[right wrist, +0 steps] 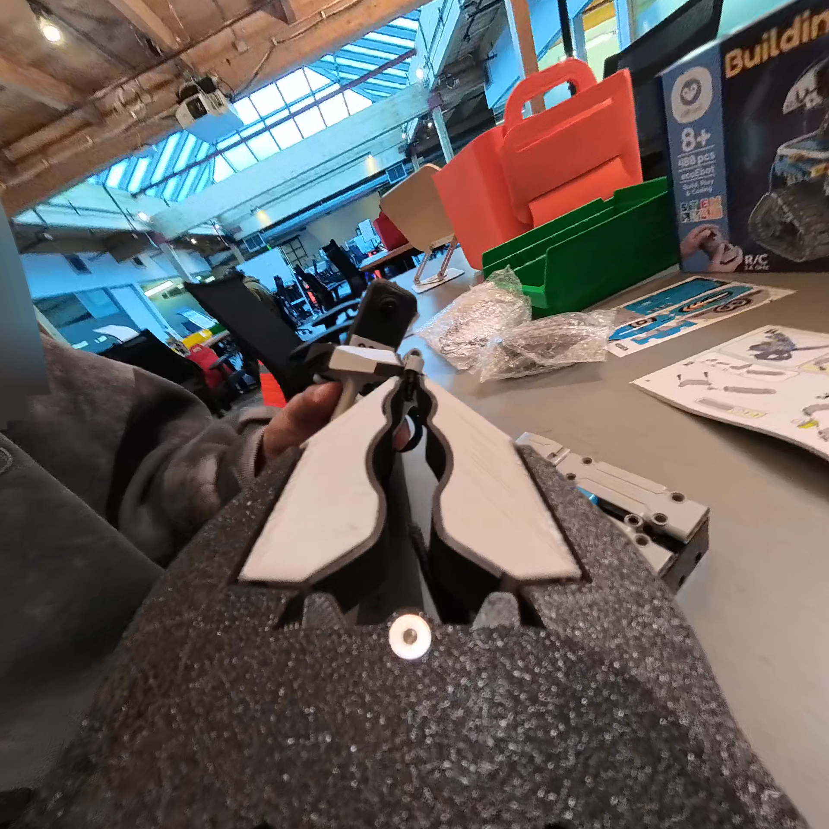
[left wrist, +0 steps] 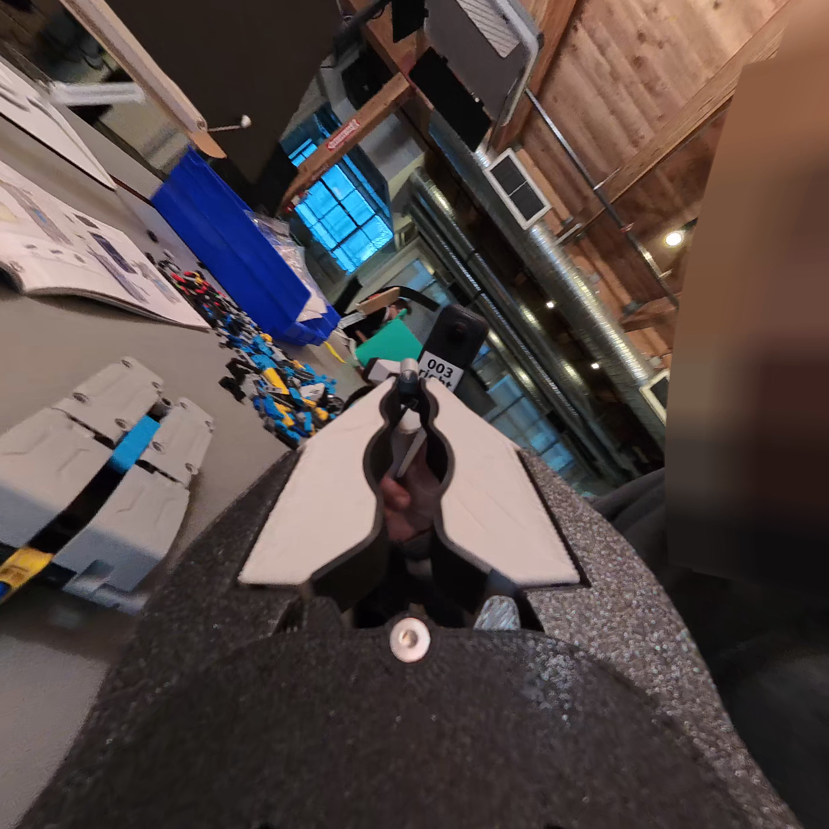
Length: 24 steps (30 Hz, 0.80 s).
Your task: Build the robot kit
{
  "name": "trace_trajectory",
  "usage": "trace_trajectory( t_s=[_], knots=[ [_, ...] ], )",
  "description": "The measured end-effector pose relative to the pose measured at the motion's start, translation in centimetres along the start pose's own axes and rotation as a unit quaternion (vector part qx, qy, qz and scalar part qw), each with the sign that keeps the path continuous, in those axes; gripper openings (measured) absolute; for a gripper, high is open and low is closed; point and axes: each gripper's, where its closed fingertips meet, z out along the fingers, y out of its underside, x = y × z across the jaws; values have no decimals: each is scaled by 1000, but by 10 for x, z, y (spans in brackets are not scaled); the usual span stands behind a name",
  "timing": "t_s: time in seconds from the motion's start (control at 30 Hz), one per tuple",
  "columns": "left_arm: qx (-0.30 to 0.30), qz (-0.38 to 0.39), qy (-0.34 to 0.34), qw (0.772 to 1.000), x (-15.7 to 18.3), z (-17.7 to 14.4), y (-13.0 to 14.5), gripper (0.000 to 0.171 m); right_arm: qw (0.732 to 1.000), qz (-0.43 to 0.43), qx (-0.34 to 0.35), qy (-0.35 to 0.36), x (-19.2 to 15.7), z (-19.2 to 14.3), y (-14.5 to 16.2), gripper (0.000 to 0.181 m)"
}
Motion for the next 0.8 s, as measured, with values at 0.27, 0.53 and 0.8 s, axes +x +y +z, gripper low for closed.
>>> trace_trajectory(
  t_s=[0.27,0.53,0.8],
  knots=[
    [-28,-135,75,988,4,-6,3,5,989,-136,-56,1,-1,-9,3,22],
    [-178,-149,16,973,-5,5,55,5,933,-309,-184,-29,-14,-18,43,28],
    [-235,-138,-33,962,-16,6,76,5,874,-381,-300,-13,-7,-36,65,27]
  ],
)
